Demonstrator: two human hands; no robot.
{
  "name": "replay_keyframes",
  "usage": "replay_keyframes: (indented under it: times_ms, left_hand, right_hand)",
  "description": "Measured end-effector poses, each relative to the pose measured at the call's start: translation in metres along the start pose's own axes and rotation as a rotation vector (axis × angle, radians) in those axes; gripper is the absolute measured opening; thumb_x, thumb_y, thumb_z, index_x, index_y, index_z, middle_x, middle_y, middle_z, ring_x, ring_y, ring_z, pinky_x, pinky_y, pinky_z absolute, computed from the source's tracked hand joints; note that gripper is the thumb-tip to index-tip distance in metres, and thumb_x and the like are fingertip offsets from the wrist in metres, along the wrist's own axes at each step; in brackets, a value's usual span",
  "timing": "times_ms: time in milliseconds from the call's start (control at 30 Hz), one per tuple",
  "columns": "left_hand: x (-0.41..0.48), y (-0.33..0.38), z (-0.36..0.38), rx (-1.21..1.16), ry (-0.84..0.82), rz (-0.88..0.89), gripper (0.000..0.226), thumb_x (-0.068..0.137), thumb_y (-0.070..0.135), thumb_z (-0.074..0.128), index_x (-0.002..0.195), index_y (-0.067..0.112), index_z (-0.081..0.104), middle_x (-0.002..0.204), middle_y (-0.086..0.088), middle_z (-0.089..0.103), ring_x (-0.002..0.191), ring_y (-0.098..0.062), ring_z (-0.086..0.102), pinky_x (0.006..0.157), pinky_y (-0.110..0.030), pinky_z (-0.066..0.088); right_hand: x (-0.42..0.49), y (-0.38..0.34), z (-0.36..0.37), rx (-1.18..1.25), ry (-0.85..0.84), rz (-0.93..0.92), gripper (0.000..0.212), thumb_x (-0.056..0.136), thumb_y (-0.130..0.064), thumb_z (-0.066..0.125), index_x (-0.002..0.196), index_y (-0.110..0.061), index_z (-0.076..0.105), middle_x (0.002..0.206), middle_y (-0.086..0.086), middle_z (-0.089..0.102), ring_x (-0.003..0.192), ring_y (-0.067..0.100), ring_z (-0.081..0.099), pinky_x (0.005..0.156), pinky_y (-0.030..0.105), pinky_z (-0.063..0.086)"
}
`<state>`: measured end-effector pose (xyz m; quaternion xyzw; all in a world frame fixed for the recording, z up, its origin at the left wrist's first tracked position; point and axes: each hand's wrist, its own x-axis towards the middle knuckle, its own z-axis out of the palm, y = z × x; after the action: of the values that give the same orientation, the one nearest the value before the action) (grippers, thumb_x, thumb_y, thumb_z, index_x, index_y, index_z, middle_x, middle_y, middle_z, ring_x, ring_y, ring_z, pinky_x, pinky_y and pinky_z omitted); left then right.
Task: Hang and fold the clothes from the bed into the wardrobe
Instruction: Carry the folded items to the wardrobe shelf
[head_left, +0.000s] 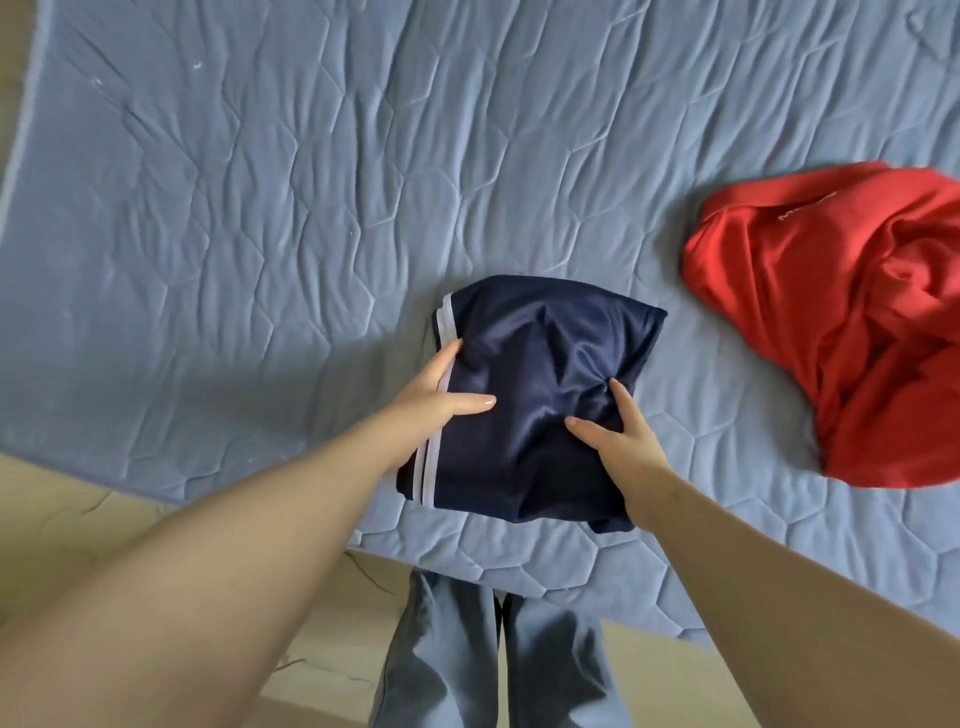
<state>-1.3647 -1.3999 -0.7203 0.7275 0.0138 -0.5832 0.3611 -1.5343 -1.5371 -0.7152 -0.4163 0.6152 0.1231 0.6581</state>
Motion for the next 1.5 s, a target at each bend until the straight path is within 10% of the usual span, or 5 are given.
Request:
replay_keyframes:
  times_ms: [633,1033,1500]
  left_hand:
    - [-0.247,0.065,-0.101,-0.37,0.407,0.152,0.06,0.083,0.021,0.068,0.136,0.03,0.041,0.104,0.01,0.057,0.08,0.001,0.058,0.056,-0.01,0.043]
    - [-0.443,0.053,-0.266,-0.496,0.848,0.348,0.053,0.082,0.029,0.069,0.131,0.03,0.047,0.122,0.006,0.044,0.103,-0.013,0.048,0.086,-0.023,0.035]
    - [-0.633,-0.106,-0.523,-0.588,1.123,0.411,0.052,0.083,0.031,0.067,0.131,0.024,0.047,0.123,0.001,0.044,0.107,-0.021,0.05,0.09,-0.029,0.04]
  right_hand:
    - [-0.194,-0.136,0.071,-0.217,-0.268,-0.385,0.045,0.078,-0.025,0.072,0.115,-0.042,0.053,0.109,-0.008,0.057,0.092,0.013,0.058,0.074,0.029,0.047]
    - [-0.369,-0.217,0.272,-0.507,-0.586,-0.738,0.046,0.082,-0.027,0.069,0.123,-0.035,0.051,0.11,-0.002,0.054,0.092,0.015,0.055,0.08,0.033,0.046]
    - [-0.547,-0.147,0.602,-0.645,-0.833,-0.884,0.039,0.083,-0.026,0.067,0.118,-0.033,0.053,0.104,-0.005,0.055,0.094,0.017,0.054,0.078,0.033,0.046]
